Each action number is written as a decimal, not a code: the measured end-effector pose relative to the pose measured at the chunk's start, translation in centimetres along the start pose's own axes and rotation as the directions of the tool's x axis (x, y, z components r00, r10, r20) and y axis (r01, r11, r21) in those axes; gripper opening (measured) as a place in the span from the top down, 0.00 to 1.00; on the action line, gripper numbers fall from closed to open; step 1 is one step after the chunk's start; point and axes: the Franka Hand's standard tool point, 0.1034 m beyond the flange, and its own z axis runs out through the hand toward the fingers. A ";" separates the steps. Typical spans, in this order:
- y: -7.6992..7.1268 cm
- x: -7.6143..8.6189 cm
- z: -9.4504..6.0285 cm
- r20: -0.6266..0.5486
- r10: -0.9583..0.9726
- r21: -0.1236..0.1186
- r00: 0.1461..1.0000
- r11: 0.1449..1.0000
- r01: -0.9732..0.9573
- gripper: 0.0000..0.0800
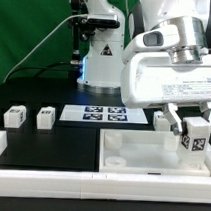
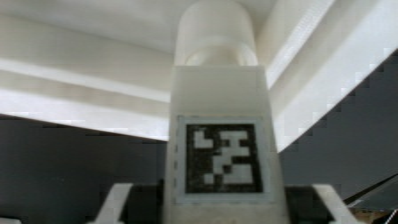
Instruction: Assemble one leg
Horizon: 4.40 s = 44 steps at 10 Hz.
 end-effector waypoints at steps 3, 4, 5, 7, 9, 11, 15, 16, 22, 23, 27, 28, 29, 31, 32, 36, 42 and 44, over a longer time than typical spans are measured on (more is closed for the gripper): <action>-0.1 -0.1 0.0 -0.019 -0.001 -0.004 1.000 1.000 0.001 0.63; -0.1 -0.1 0.0 -0.019 -0.001 -0.004 1.000 1.000 0.001 0.63; -0.1 0.0 0.0 -0.007 -0.002 -0.001 1.000 1.000 0.002 0.63; -0.1 -0.1 0.0 0.007 -0.003 0.003 1.000 1.000 0.003 0.63; -0.1 -0.1 -0.1 0.013 -0.002 0.003 1.000 1.000 0.002 0.33; 0.0 -0.1 -0.1 0.014 -0.002 0.003 1.000 1.000 0.002 0.21; 0.4 0.0 -0.2 0.011 0.002 -0.002 1.000 1.000 -0.002 0.19; 0.7 0.1 -0.4 0.021 0.003 -0.001 1.000 1.000 -0.003 0.19; 1.5 0.8 -1.5 0.067 0.006 0.004 0.998 1.000 -0.006 0.19; 1.6 1.0 -1.5 0.063 0.007 0.002 0.998 1.000 -0.007 0.19; -0.3 0.2 -1.5 0.429 0.009 0.094 0.903 0.994 -0.055 0.19; -0.6 0.4 -1.7 0.513 -0.002 0.116 0.858 0.991 -0.067 0.19; -0.6 0.6 -1.6 0.552 -0.008 0.127 0.834 0.989 -0.075 0.19; -0.5 0.8 -1.4 0.574 -0.014 0.136 0.819 0.988 -0.078 0.19; -0.4 0.7 -1.3 0.574 -0.013 0.136 0.819 0.988 -0.079 0.19; -0.2 0.3 -1.1 0.577 -0.011 0.135 0.816 0.987 -0.083 0.19; -0.2 0.4 -1.0 0.574 0.001 0.129 0.819 0.987 -0.091 0.63; -0.2 0.4 -1.0 0.577 0.026 0.114 0.816 0.987 -0.112 0.63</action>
Offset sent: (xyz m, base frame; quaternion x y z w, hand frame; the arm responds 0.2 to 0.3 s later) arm -0.0096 0.0025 -0.0138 -0.0015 0.0106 0.0073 0.9999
